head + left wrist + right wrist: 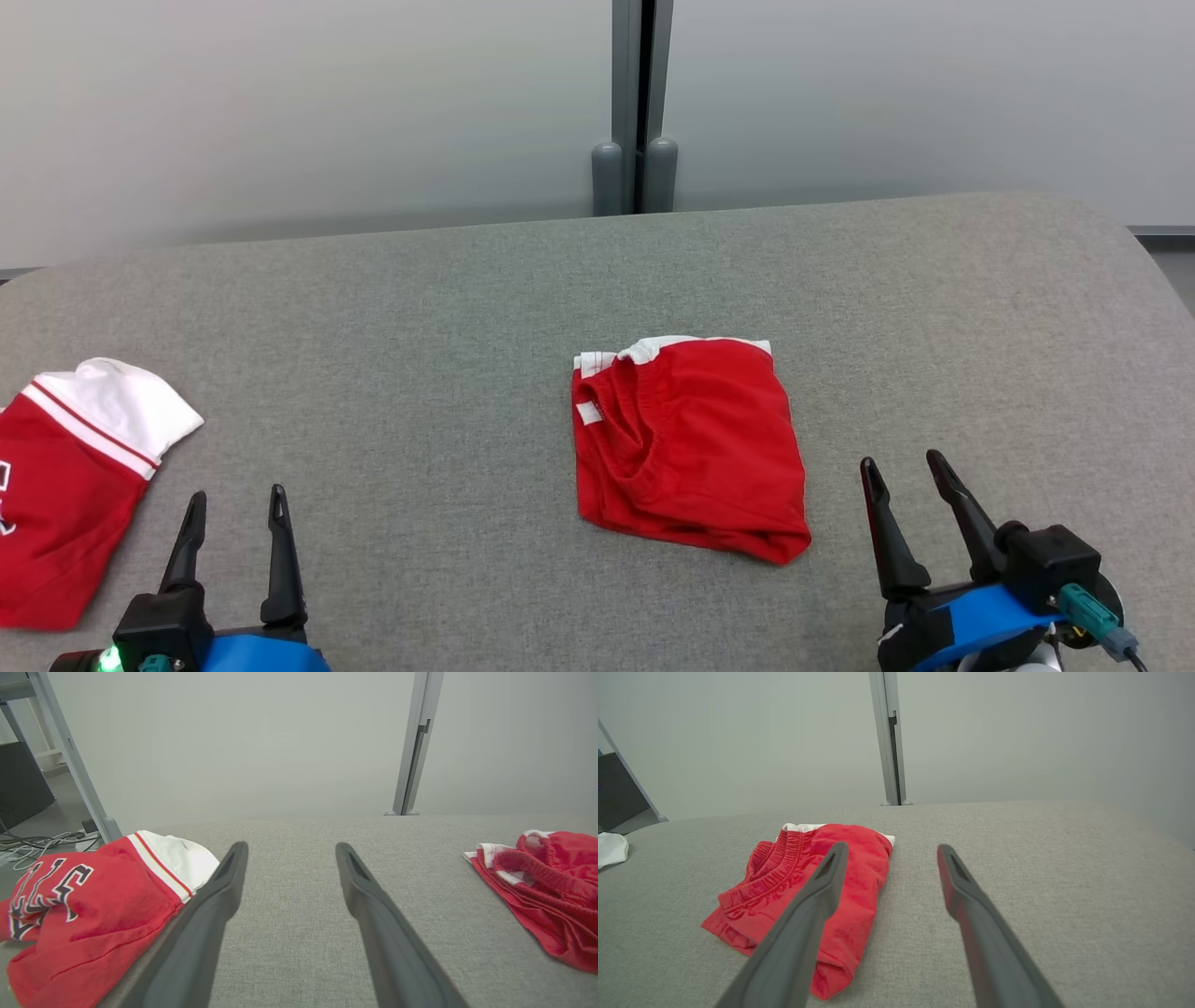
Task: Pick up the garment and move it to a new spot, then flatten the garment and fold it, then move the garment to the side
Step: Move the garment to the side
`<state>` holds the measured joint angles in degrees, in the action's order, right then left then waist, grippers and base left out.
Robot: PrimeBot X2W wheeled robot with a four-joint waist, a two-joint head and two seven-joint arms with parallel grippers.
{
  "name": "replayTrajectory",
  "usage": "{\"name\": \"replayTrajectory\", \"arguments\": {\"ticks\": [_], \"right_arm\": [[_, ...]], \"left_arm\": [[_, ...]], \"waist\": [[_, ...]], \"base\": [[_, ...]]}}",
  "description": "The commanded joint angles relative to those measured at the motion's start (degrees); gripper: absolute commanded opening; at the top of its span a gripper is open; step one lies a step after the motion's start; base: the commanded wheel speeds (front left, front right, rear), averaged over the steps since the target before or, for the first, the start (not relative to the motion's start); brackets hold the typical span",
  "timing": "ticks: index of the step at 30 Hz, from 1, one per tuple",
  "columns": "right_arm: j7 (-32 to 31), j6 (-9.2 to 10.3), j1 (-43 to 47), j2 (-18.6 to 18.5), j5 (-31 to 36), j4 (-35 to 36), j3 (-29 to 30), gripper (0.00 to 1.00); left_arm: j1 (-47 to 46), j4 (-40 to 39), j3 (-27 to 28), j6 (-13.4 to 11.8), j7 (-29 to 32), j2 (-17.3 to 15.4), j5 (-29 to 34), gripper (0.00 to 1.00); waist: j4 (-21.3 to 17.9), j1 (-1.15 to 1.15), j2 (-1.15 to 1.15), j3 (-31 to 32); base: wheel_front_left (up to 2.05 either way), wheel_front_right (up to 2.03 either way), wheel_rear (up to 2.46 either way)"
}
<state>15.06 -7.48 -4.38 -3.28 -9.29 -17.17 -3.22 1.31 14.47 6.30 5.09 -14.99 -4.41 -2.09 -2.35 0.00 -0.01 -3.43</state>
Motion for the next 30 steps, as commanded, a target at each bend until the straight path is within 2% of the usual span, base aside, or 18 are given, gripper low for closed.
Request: {"name": "replayTrajectory", "arguments": {"ticks": [1,7,14,21,30], "right_arm": [[0.16,-0.03,0.29,0.15,0.2,-0.18,0.2,1.0],[-0.67,-0.03,-3.83,-0.77,0.43,-2.14,-1.61,1.0],[-2.64,-0.03,-15.94,-1.89,0.86,-5.94,-5.18,1.0],[-7.18,-0.02,-26.1,-1.35,2.14,-15.09,-6.86,1.0],[-9.79,-0.03,-30.06,-0.36,1.17,-28.38,-6.22,1.0]], "left_arm": [[-0.05,-0.13,-0.24,-0.14,-0.29,-0.19,-0.08,1.0],[-0.35,-0.27,-0.1,-0.29,-0.29,-0.24,-0.31,1.0],[-3.18,-0.52,-0.49,-0.05,-0.29,-0.44,-0.4,1.0],[-5.76,-0.61,-0.77,0.1,-0.28,-0.46,-0.32,1.0],[-7.12,-0.42,-1.15,-0.15,-0.29,-0.01,-0.85,1.0]], "waist": [[0.0,0.0,0.01,0.0],[-0.28,0.0,0.01,-0.46],[0.11,0.0,0.01,-3.02],[0.45,0.0,0.01,-5.87],[1.14,0.0,0.01,-8.22]], "base": [[0.0,0.0,0.0],[0.0,0.0,0.0],[0.0,0.0,0.0],[0.0,0.0,0.0],[0.0,0.0,0.0]]}}
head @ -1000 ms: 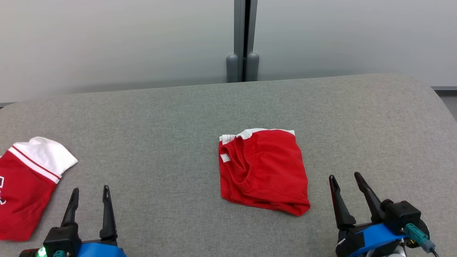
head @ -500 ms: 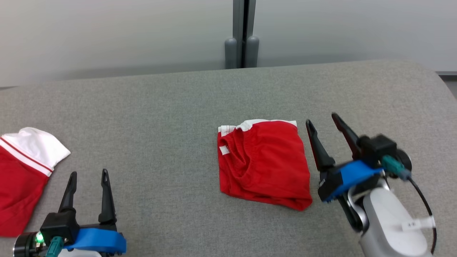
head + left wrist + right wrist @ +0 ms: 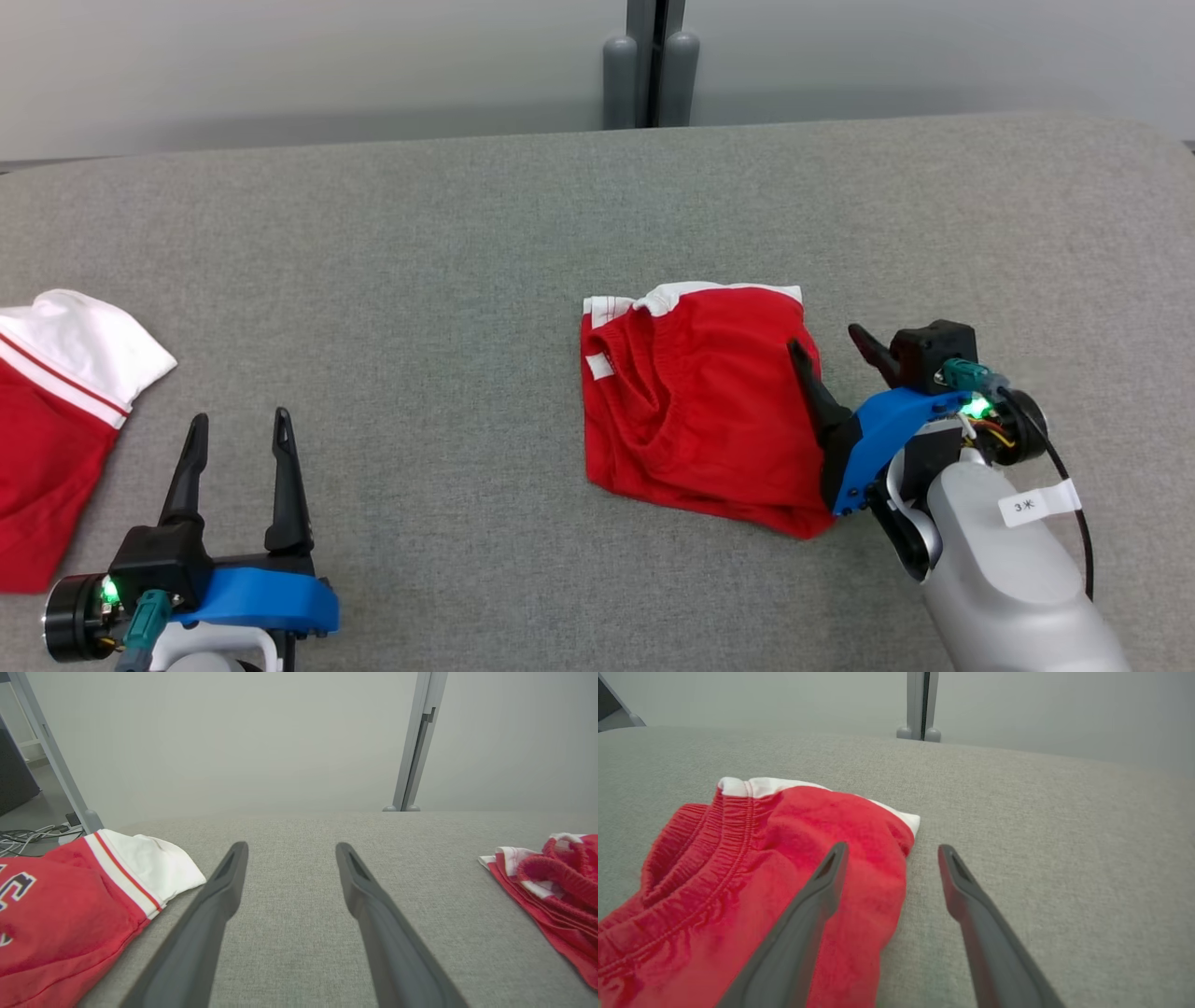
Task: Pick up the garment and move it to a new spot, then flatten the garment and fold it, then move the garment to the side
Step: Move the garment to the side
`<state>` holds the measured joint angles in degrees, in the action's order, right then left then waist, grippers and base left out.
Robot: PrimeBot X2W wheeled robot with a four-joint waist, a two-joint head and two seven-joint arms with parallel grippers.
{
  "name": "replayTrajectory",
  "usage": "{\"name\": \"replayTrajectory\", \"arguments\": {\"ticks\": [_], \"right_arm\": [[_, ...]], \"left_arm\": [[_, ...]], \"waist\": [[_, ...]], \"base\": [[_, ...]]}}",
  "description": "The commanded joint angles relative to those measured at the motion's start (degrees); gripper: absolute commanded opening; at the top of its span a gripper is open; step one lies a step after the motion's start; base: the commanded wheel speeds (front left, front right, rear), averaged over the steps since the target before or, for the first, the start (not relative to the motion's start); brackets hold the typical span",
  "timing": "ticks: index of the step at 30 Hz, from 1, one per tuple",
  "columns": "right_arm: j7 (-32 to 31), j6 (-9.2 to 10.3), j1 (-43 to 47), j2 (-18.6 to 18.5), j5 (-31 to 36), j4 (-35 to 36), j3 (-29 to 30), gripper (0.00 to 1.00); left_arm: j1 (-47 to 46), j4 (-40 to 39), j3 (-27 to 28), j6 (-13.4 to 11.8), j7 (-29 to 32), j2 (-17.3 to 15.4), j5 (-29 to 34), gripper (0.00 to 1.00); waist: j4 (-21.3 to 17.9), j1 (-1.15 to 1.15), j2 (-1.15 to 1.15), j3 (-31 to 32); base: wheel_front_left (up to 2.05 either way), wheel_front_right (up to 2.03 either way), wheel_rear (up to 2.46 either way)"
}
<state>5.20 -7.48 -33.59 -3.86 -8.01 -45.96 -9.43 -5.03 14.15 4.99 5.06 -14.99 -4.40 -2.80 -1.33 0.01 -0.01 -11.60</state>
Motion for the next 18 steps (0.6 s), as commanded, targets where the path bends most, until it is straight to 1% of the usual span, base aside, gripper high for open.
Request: {"name": "replayTrajectory", "arguments": {"ticks": [1,4,8,14,17,18], "right_arm": [[0.15,-0.03,-1.2,0.33,-0.21,-0.73,0.0,1.0],[0.39,-0.03,-2.01,0.62,-1.34,-4.2,0.03,1.0],[0.76,-0.02,-2.53,0.94,-5.46,-7.99,-1.18,1.0],[0.8,-0.03,-1.12,0.99,-17.54,-8.4,-8.91,1.0],[1.11,-0.03,-1.58,1.02,-20.55,-9.44,-11.83,1.0],[1.12,-0.03,-1.9,1.04,-21.24,-10.09,-12.58,0.95]], "left_arm": [[-1.03,-0.02,0.14,-0.05,-0.29,-0.05,-0.2,1.0],[-1.59,0.02,0.14,0.09,-0.29,0.04,-0.31,1.0],[-2.28,0.19,-0.33,0.35,-0.29,0.2,-0.63,1.0],[-2.84,0.46,-0.71,0.66,-0.29,0.3,-0.95,1.0],[-2.99,0.49,-0.61,0.71,-0.29,0.37,-0.92,1.0],[-3.06,0.55,-0.61,0.73,-0.29,0.38,-0.89,1.0]], "waist": [[0.14,-0.01,0.01,-0.4],[0.19,-0.01,0.01,-1.27],[0.41,-0.01,0.01,-2.1],[0.79,-0.01,0.01,-2.76],[0.7,-0.01,0.01,-2.92],[0.68,-0.01,0.01,-2.99]], "base": [[0.0,0.0,0.0],[0.0,0.0,0.0],[0.0,0.0,0.0],[0.0,0.0,0.0],[0.0,0.0,0.0],[0.0,0.0,0.0]]}}
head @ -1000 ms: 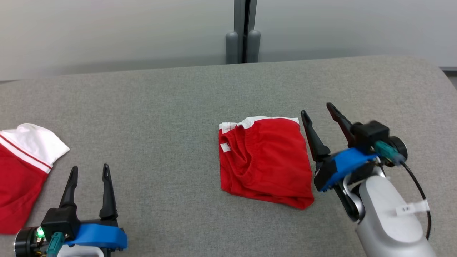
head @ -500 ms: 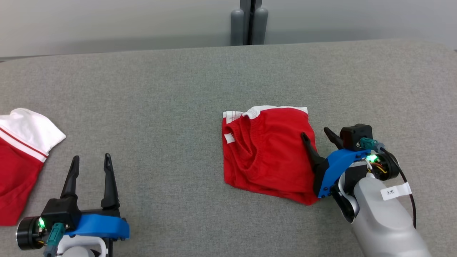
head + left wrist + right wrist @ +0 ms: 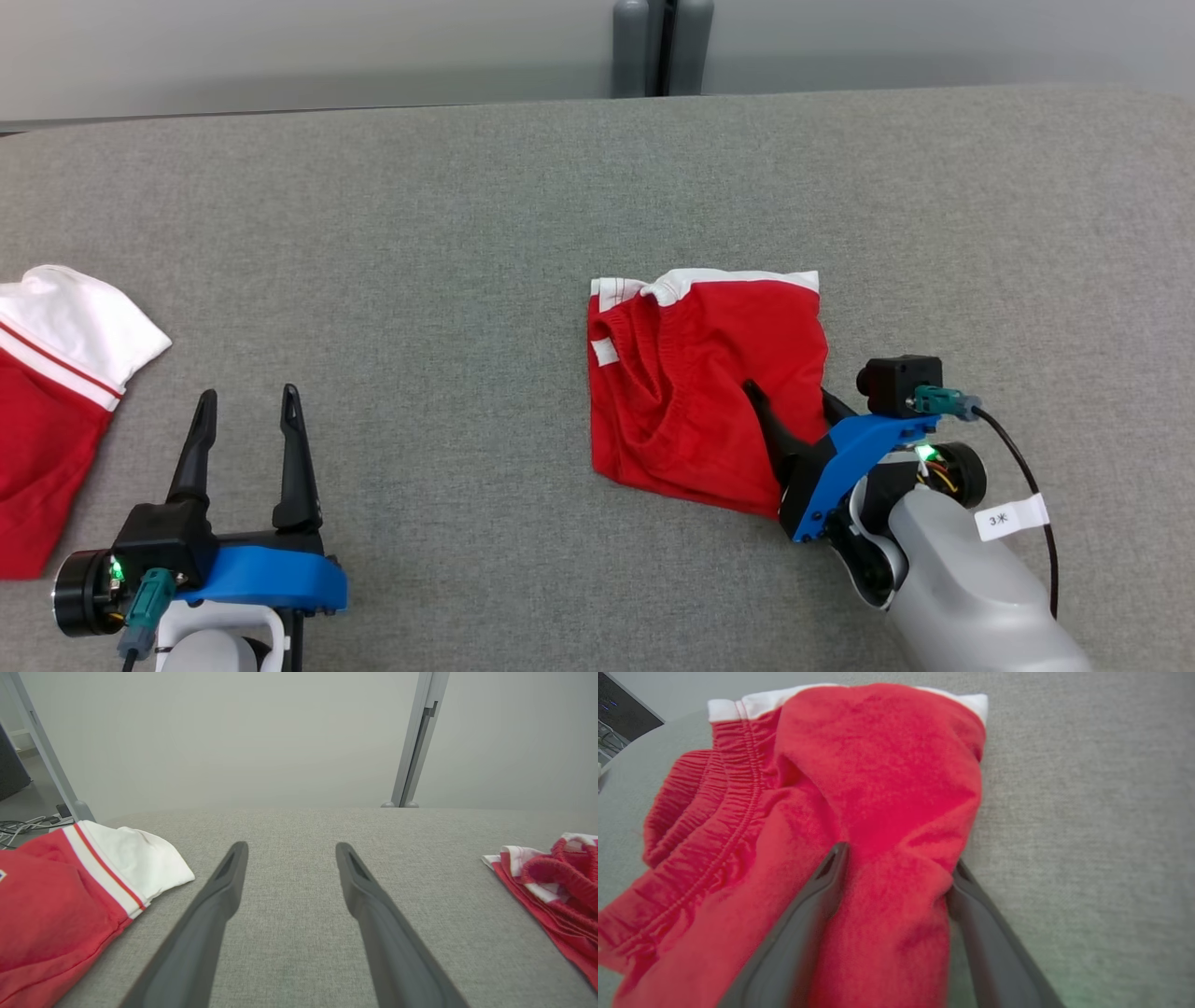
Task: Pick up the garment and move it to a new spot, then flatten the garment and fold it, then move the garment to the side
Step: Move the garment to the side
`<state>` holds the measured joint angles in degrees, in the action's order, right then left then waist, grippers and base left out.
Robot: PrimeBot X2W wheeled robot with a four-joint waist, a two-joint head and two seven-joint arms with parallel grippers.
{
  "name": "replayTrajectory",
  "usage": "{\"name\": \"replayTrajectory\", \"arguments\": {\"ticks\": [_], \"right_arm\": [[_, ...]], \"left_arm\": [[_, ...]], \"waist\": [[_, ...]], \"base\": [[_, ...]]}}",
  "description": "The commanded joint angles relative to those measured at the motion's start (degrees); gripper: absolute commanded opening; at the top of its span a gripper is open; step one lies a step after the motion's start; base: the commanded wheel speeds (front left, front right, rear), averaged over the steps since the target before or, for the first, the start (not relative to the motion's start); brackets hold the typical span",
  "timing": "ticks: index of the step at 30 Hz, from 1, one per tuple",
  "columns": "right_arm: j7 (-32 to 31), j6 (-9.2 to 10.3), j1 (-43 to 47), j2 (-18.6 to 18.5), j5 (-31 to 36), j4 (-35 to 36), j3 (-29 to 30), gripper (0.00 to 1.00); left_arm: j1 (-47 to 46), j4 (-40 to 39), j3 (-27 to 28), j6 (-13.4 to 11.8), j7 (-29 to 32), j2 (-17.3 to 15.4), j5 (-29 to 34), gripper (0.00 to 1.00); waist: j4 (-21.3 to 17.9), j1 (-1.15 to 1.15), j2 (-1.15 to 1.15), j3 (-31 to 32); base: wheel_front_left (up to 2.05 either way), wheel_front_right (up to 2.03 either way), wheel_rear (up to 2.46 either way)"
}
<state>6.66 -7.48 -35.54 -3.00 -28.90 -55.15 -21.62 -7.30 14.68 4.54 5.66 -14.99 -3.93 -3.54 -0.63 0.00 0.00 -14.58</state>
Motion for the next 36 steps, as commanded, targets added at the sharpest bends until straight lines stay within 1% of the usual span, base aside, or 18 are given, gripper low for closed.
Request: {"name": "replayTrajectory", "arguments": {"ticks": [1,2,3,4,7,11,14,16,19,20,21,24,26,27,28,31,32,36], "right_arm": [[-0.39,-0.03,-0.06,0.17,-1.0,-1.48,-0.93,0.68],[-0.29,-0.03,-0.22,0.18,-1.59,-2.01,-1.4,0.45],[-0.33,-0.03,-0.45,0.22,-2.07,-2.71,-1.95,0.09],[-0.34,-0.03,-0.66,0.26,-2.44,-3.49,-2.43,0.0],[2.44,0.0,-2.47,0.14,-2.1,-5.18,-2.99,0.0],[6.39,0.01,-6.56,-1.69,2.57,-7.43,-4.19,0.0],[7.44,0.0,-9.17,-3.06,5.95,-7.92,-5.79,0.0],[7.86,0.0,-11.45,-4.78,8.25,-7.85,-6.72,0.0],[8.08,0.0,-14.59,-6.62,10.45,-7.45,-7.84,0.0],[8.08,0.0,-14.59,-6.62,10.45,-7.45,-7.84,0.0],[8.18,0.0,-17.11,-8.3,11.37,-7.07,-8.52,0.0],[8.22,0.0,-21.03,-11.47,12.22,-6.44,-9.03,0.0],[8.1,-0.01,-23.63,-13.21,12.74,-5.97,-9.75,0.0],[8.1,-0.01,-23.63,-13.21,12.74,-5.97,-9.75,0.0],[7.89,-0.01,-26.29,-14.79,12.8,-5.57,-10.28,0.0],[7.4,-0.01,-29.46,-16.35,11.74,-5.34,-10.6,0.0],[7.4,-0.01,-29.46,-16.35,11.74,-5.34,-10.6,0.0],[7.43,-0.01,-32.99,-18.36,10.26,-5.11,-10.37,0.0]], "left_arm": [[-0.88,0.08,-0.18,0.16,-0.29,-0.07,-0.12,1.0],[-0.99,0.17,-0.25,0.2,-0.28,-0.05,-0.09,1.0],[-1.13,0.23,-0.32,0.24,-0.29,-0.02,-0.1,1.0],[-1.31,0.38,-0.36,0.28,-0.29,0.01,-0.14,1.0],[-1.47,0.73,-0.52,0.35,-0.29,0.07,-0.23,1.0],[-1.87,-0.36,-0.55,0.49,-0.28,0.15,-0.32,1.0],[-2.51,-1.83,-0.47,0.72,-0.28,0.13,-0.32,1.0],[-2.99,-3.13,-0.56,0.8,-0.28,0.15,-0.31,1.0],[-3.97,-5.1,-0.58,0.9,-0.24,0.18,-0.24,1.0],[-3.97,-5.1,-0.58,0.9,-0.24,0.18,-0.24,1.0],[-4.6,-6.71,-0.74,0.99,-0.23,-0.01,0.16,1.0],[-6.03,-9.07,-0.74,1.08,-0.23,-0.44,0.4,1.0],[-7.06,-10.82,-0.58,1.11,-0.23,-0.92,0.58,1.0],[-7.06,-10.82,-0.58,1.11,-0.23,-0.92,0.58,1.0],[-7.97,-12.3,-0.54,1.16,-0.23,-1.71,1.1,1.0],[-8.94,-14.01,-0.43,1.27,-0.23,-3.58,1.73,1.0],[-8.94,-14.01,-0.43,1.27,-0.23,-3.58,1.73,1.0],[-10.21,-16.52,-0.85,1.29,0.1,-5.61,2.65,1.0]], "waist": [[-0.02,0.0,0.0,-0.09],[0.0,0.0,0.0,-0.18],[0.02,0.0,0.0,-0.25],[0.04,0.0,0.0,-0.34],[0.07,0.0,0.0,-0.52],[-0.04,0.0,0.0,-0.8],[-0.18,0.0,0.0,-1.56],[-0.33,0.0,0.0,-2.48],[-1.08,0.0,0.0,-4.48],[-1.08,0.0,0.0,-4.48],[-1.87,0.0,0.0,-6.27],[-3.56,0.0,0.0,-9.4],[-5.14,0.0,0.0,-11.48],[-5.14,0.0,0.0,-11.48],[-7.11,0.0,0.0,-13.36],[-10.53,0.0,0.0,-15.99],[-10.53,0.0,0.0,-15.99],[-14.12,0.0,0.0,-19.31]], "base": [[0.0,0.0,0.0],[0.0,0.0,0.0],[0.0,0.0,0.0],[0.0,0.0,0.0],[0.0,0.0,0.0],[0.0,0.0,0.0],[0.0,0.0,0.0],[0.0,0.0,0.0],[0.0,0.0,0.0],[0.0,0.0,0.0],[0.0,0.0,0.0],[0.0,0.0,0.0],[0.0,0.0,0.0],[0.0,0.0,0.0],[0.0,0.0,0.0],[0.0,0.0,0.0],[0.0,0.0,0.0],[0.0,0.0,0.0]]}}
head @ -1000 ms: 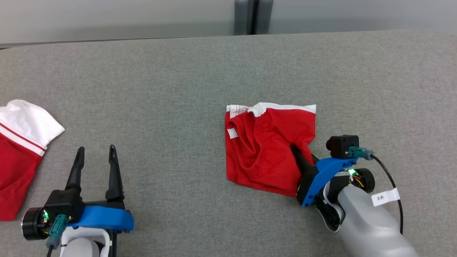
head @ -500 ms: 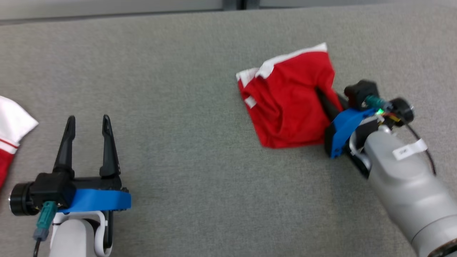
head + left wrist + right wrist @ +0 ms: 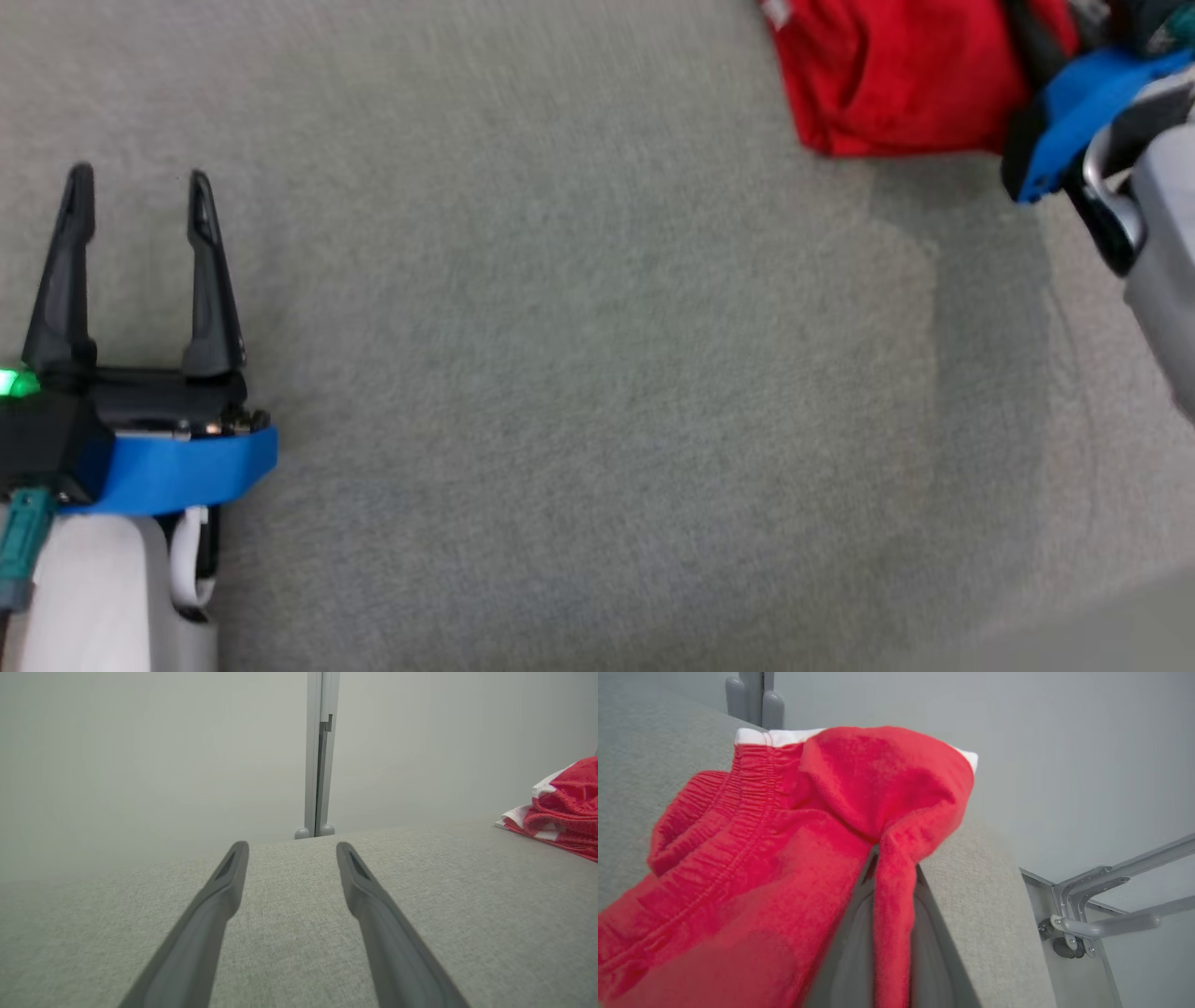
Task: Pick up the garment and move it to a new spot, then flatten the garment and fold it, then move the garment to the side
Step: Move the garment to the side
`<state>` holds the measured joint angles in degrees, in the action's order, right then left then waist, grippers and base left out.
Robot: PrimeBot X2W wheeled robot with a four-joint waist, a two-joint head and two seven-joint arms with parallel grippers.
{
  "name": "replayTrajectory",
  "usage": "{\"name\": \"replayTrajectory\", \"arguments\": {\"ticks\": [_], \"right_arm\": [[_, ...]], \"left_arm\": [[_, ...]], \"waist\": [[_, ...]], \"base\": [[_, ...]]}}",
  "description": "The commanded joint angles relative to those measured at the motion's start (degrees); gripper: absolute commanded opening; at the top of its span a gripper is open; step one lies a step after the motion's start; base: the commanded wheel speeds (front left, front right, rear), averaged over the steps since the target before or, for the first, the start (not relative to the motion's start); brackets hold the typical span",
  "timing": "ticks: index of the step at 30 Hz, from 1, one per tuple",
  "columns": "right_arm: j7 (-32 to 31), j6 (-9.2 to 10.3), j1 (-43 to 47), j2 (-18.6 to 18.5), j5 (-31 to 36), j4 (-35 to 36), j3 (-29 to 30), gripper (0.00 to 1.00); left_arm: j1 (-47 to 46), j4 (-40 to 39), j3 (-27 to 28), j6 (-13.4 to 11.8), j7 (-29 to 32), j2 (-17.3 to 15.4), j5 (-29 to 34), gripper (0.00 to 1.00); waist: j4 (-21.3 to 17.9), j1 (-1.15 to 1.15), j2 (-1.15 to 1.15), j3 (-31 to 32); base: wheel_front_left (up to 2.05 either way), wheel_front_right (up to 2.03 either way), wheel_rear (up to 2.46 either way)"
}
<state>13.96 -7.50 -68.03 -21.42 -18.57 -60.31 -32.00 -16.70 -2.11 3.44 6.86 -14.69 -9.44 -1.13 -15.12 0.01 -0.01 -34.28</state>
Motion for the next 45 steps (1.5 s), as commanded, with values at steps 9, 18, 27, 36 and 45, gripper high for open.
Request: {"name": "replayTrajectory", "arguments": {"ticks": [9,18,27,36,45], "right_arm": [[-1.0,0.02,-6.83,-4.48,-1.7,-1.37,-1.79,0.0],[-3.36,0.01,-10.87,-2.93,-3.06,-7.74,-2.17,1.0],[-0.39,0.01,-11.55,-4.01,0.79,-12.21,-0.86,1.0],[1.27,0.0,-7.91,-1.87,2.04,-8.89,3.24,1.0],[1.24,0.0,8.64,1.96,1.42,11.35,9.63,1.0]], "left_arm": [[-2.86,-7.72,-1.57,0.31,3.59,-2.6,0.71,1.0],[-1.5,-9.73,-0.77,-0.48,4.18,-3.65,-0.24,1.0],[-0.3,-5.84,-1.18,-1.35,2.18,-2.47,-1.26,1.0],[4.0,-0.03,-0.81,-2.6,-0.08,-0.31,-3.07,1.0],[10.48,3.59,0.94,-3.95,-0.51,1.45,-4.76,1.0]], "waist": [[-1.93,-0.01,0.01,-4.02],[-0.96,-0.01,0.01,-5.53],[0.66,-0.01,0.01,-0.82],[2.68,-0.01,0.01,8.37],[5.38,-0.01,0.01,16.38]], "base": [[0.0,0.0,0.0],[0.0,0.0,0.0],[0.0,0.0,0.0],[0.0,0.0,0.0],[0.0,0.0,0.0]]}}
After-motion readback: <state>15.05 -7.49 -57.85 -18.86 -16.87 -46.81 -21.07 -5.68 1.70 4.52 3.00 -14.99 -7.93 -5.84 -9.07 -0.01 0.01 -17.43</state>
